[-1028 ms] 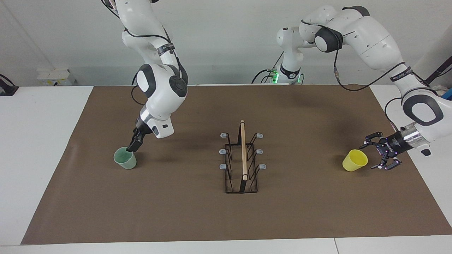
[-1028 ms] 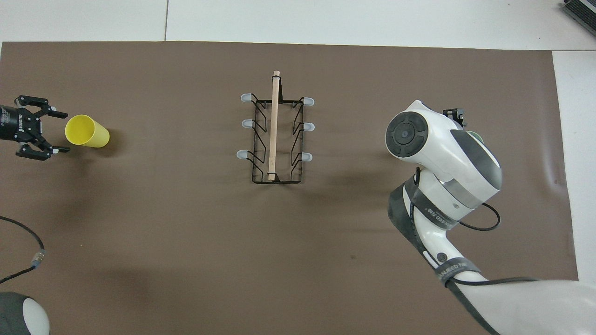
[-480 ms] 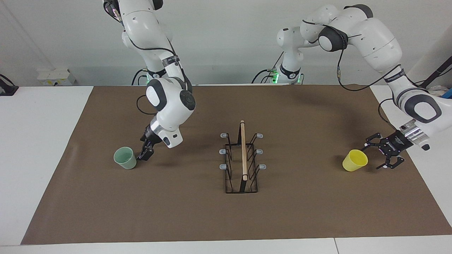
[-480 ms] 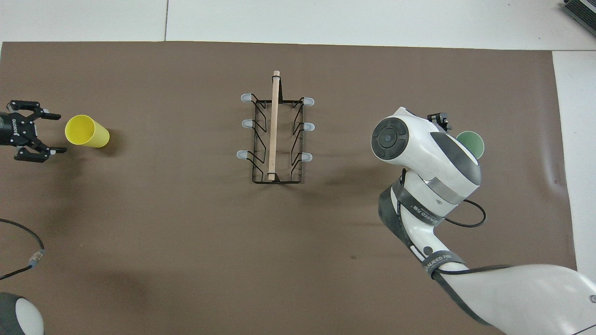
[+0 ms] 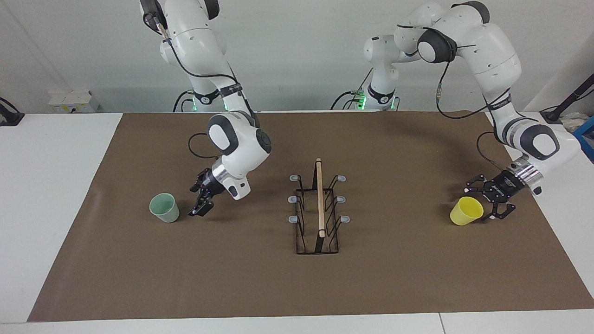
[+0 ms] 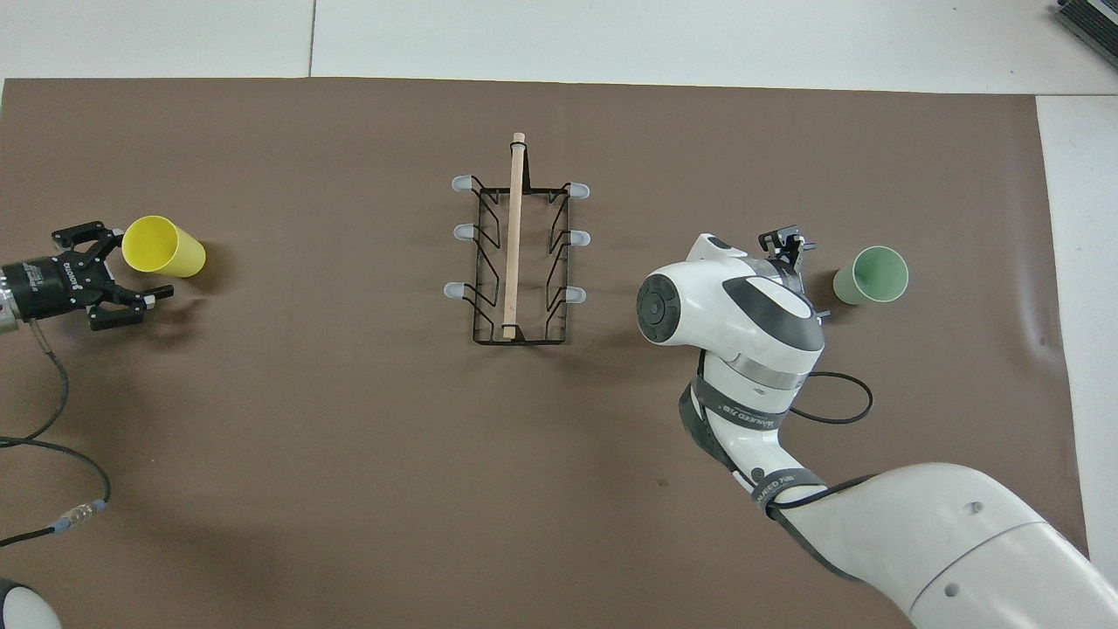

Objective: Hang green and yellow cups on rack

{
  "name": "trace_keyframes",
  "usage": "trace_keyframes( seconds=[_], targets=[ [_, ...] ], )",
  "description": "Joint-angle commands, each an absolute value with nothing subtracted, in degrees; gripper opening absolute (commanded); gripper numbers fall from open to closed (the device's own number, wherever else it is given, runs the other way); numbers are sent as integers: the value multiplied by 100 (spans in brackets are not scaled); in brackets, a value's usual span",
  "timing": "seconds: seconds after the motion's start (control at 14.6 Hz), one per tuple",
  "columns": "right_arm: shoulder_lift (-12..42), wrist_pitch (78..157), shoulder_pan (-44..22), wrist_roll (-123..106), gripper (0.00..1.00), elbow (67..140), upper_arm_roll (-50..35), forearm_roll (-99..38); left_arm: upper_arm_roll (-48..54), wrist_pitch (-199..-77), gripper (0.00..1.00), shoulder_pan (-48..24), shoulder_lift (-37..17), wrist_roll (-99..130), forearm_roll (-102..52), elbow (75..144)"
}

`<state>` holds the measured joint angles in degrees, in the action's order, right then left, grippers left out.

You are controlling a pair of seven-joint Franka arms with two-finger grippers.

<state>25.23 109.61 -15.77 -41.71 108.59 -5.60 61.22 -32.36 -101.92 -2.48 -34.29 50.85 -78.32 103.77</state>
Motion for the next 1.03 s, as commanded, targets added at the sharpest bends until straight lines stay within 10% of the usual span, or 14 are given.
trace_keyframes(
  seconds=[0.0,0.62,0.75,0.82,0.96],
  targets=[
    [2514,11039,-1503,-4034,100,11205,-571,6818,-3252,-10756,100,-544,-3015,4614,-8418,11144],
    [2470,11241,-1213,-3366,100,11768,-571,7761,-3226,-11592,95,-1063,-3023,3982,-8711,10838],
    [2452,11241,-1213,-3358,100,11838,-571,7778,-3226,-11636,63,-1090,-3102,4270,-8527,10548],
    [2443,11241,-1213,-3288,100,11891,-571,7831,-3234,-11663,1,-1125,-3120,4306,-8056,10373],
    [2382,11259,-1187,-3016,100,12145,-571,8207,-3147,-11751,0,-1125,-3146,4315,-7201,9820]
  ],
)
